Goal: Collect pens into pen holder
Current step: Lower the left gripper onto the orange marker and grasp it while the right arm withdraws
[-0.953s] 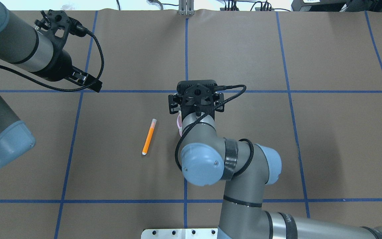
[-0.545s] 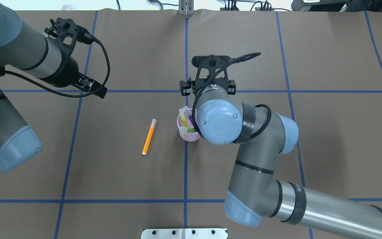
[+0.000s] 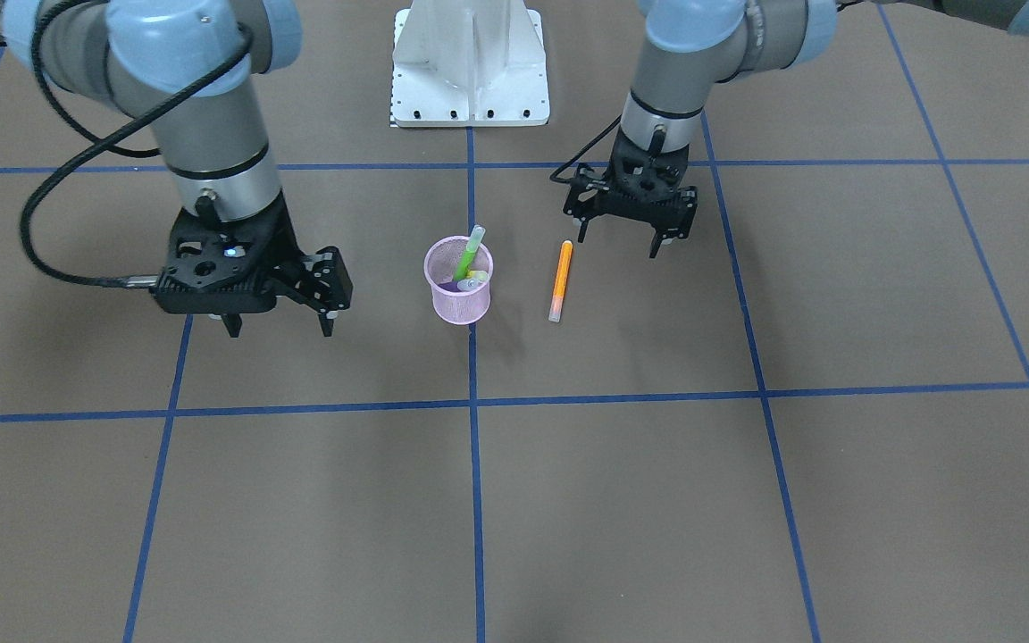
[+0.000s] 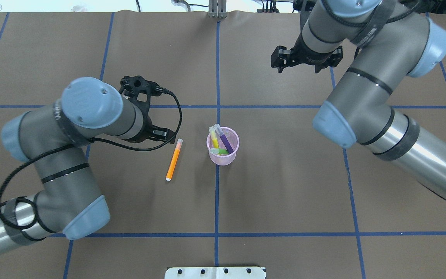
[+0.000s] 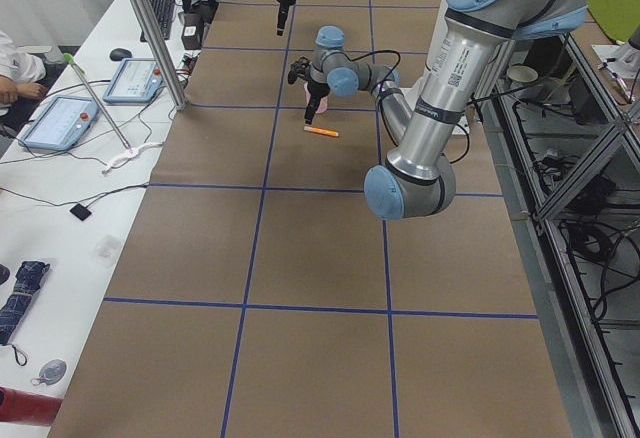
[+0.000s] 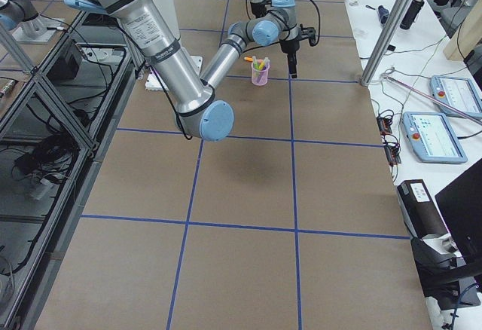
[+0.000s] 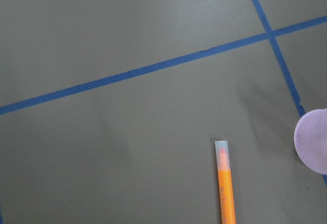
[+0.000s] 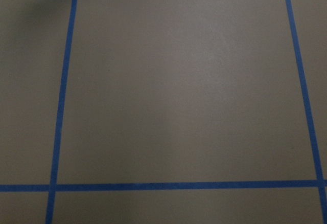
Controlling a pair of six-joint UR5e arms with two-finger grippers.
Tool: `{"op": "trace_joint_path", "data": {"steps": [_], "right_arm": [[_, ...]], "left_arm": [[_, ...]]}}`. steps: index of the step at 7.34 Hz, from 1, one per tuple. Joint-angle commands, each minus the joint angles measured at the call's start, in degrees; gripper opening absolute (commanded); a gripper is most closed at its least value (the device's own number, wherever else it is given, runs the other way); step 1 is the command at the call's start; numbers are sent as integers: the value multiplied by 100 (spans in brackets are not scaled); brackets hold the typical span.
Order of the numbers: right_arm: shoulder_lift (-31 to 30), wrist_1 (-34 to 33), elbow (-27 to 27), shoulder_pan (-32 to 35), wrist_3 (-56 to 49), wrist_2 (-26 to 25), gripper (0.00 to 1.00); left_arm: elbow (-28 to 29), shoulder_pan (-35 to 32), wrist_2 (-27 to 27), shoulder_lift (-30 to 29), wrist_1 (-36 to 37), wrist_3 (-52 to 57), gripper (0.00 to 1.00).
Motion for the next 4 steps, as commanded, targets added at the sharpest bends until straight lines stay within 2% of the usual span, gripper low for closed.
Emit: {"op": "trace_joint_path", "data": {"steps": [1, 2, 3, 4], "right_arm": [[-242, -285, 33, 682, -1155, 878, 100], [-331, -250, 86, 693, -1157, 829, 100], [-340, -241, 112, 693, -1157, 811, 100], [-340, -241, 121, 693, -1149, 802, 100]], "left_arm": [[1175, 101, 91, -448, -863, -200, 100], [1467, 110, 91, -510, -1277, -165, 99], [1522, 110, 91, -519, -1307, -147, 86], [1523, 110, 74, -511, -1299, -138, 56]]}}
